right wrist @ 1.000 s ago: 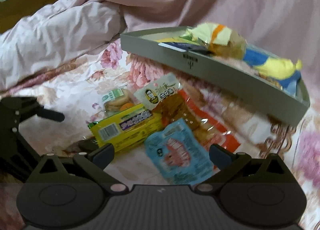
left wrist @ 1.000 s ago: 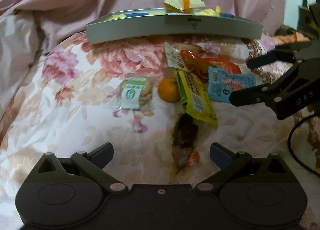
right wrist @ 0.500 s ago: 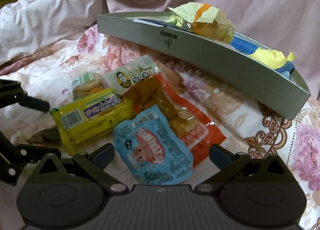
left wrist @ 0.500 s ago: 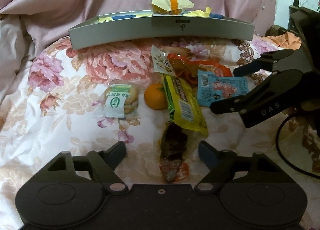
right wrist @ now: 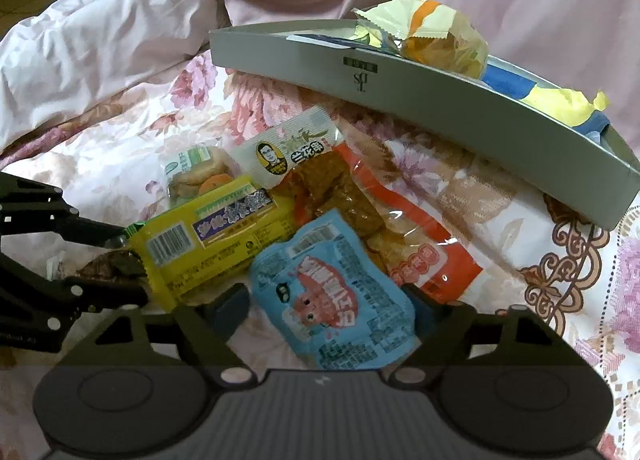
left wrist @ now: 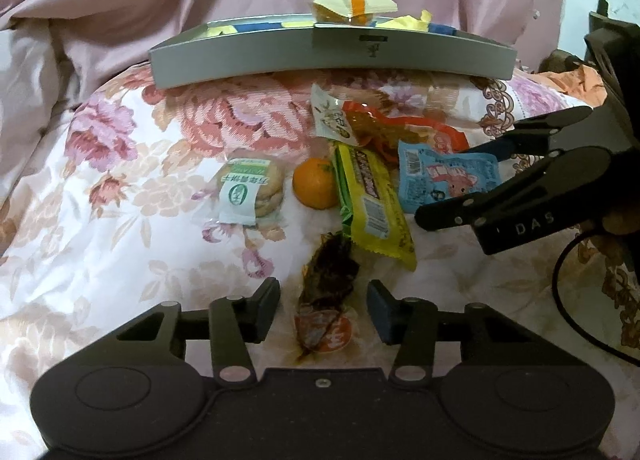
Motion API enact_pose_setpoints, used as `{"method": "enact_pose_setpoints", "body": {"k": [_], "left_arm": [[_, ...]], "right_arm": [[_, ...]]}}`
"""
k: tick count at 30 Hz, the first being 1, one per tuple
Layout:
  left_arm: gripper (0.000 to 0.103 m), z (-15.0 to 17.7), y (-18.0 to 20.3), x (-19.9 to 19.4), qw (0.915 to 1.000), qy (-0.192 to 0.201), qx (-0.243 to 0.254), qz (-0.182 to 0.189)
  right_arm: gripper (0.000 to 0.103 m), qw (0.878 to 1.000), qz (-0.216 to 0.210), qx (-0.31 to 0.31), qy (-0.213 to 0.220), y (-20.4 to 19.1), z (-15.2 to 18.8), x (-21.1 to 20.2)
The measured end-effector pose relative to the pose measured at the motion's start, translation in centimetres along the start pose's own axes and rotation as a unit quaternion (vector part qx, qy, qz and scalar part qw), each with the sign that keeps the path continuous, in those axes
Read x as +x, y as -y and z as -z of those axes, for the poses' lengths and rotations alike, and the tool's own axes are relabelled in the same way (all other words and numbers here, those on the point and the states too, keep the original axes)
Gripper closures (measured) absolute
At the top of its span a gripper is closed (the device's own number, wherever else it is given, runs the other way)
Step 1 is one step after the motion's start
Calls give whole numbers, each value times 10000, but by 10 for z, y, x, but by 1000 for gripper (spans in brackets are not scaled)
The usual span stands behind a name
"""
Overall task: Organize snacks
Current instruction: 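Move the left gripper to the brown dried-meat bag while the right gripper approaches the blue fish-print pouch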
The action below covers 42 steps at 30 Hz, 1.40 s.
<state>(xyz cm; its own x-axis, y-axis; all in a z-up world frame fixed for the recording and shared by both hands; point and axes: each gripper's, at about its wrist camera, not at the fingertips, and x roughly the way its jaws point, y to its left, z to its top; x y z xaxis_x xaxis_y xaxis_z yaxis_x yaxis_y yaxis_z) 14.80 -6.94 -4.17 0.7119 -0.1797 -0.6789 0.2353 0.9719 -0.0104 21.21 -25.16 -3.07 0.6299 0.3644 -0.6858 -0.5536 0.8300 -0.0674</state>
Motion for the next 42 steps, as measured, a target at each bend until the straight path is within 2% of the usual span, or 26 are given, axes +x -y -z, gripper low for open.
{"method": "enact_pose_setpoints", "body": {"k": [8,12,15,18,21,25,27,28,31,36,40,42], "left_arm": [[53,5,-12,-13,9979,-135,-589,-249],[53,8,-15,-17,9968,-129,-737,-290],[50,7,-14,-15,9971,-120,-707,-274],[39,6,-10,-12,9983,-95,-516,-247],[36,2,-5,-5,9992,-83,-242,-318],[36,1,-6,-1,9992,-68,-209,-328],[42,2,-6,-1,9993,-41,-194,-326],[47,2,-6,-1,9994,-28,-185,-302],[54,3,-4,-3,9995,8,-176,-246],[55,4,-4,-5,9992,33,-302,-248],[56,5,-4,-7,9986,54,-490,-193],[56,5,-4,-8,9982,67,-576,-148]], "right_arm": [[27,9997,-83,-155,-153,-8,1,-8],[26,9985,-438,-12,-333,-8,3,-12],[25,9968,-695,-12,-392,-13,4,-14],[19,9968,-676,-151,-395,-18,5,-13],[14,9972,-623,-164,-375,-22,5,-11],[12,9979,-485,-215,-380,-27,6,-8],[12,9980,-457,-186,-387,-28,5,-6],[13,9981,-446,-161,-391,-28,5,-6],[16,9983,-403,-160,-393,-29,5,-6],[28,9982,-444,-186,-345,-30,6,-8],[45,9982,-473,-262,-272,-32,7,-10],[46,9981,-456,-331,-258,-35,7,-11]]}}
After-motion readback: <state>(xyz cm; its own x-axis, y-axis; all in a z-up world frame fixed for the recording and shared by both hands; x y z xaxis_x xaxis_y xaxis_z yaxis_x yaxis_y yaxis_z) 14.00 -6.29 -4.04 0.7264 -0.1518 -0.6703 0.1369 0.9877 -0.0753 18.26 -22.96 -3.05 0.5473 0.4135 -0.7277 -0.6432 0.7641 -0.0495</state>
